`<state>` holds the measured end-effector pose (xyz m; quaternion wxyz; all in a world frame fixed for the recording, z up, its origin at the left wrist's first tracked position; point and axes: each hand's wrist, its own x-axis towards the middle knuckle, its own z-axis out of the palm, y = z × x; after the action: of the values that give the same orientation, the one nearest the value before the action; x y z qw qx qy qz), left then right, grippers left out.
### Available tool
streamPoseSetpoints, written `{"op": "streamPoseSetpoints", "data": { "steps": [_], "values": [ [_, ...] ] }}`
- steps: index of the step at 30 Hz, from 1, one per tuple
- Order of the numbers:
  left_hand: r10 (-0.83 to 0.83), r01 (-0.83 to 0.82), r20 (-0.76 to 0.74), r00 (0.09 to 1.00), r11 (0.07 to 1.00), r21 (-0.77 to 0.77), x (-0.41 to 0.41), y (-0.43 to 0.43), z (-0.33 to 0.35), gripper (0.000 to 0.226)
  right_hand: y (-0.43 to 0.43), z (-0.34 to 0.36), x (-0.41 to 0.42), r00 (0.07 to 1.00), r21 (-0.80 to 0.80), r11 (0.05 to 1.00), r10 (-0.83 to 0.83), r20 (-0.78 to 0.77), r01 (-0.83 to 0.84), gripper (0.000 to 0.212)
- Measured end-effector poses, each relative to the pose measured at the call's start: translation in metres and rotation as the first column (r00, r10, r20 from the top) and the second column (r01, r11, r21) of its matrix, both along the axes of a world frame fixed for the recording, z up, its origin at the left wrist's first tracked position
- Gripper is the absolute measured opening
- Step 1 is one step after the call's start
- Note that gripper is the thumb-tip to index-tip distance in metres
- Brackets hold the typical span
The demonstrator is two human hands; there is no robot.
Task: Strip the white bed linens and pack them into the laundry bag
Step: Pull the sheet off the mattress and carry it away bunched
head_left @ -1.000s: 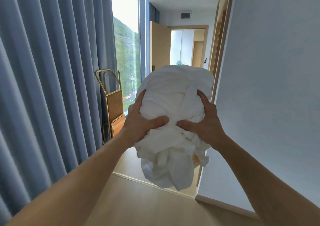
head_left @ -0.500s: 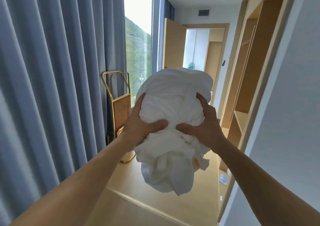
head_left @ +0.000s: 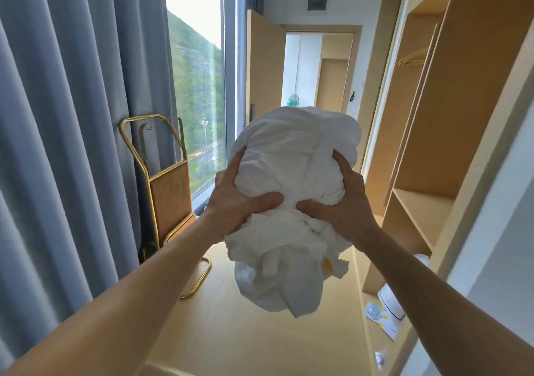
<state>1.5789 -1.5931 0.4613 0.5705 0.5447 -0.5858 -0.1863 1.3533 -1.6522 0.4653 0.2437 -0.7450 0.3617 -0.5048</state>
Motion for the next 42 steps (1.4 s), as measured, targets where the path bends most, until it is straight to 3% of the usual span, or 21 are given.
{"op": "streamPoseSetpoints", "data": {
  "steps": [14, 28, 36, 42],
  "values": [
    [0.007, -0.008, -0.04, 0.999, 1.0, -0.02, 0.078, -0.257, 0.024, 0.121, -0.272, 0.018, 0.083, 0.998, -0.023, 0.998, 0.056, 0.031, -0.055, 0.125],
    [-0.141, 0.136, -0.083, 0.987, 0.989, -0.061, 0.191, -0.544, 0.023, 0.118, -0.531, 0.018, 0.189, 0.994, -0.061, 0.992, -0.112, -0.008, 0.111, 0.128],
    [-0.22, 0.218, -0.052, 0.974, 0.975, -0.044, 0.203, -0.707, 0.017, 0.119, -0.674, 0.008, 0.194, 0.979, -0.026, 0.979, -0.202, 0.017, 0.203, 0.125],
    [-0.223, 0.219, -0.062, 0.973, 0.974, -0.065, 0.193, -0.838, 0.008, 0.12, -0.809, 0.0, 0.185, 0.984, -0.014, 0.984, -0.175, 0.045, 0.176, 0.125]
  ]
}}
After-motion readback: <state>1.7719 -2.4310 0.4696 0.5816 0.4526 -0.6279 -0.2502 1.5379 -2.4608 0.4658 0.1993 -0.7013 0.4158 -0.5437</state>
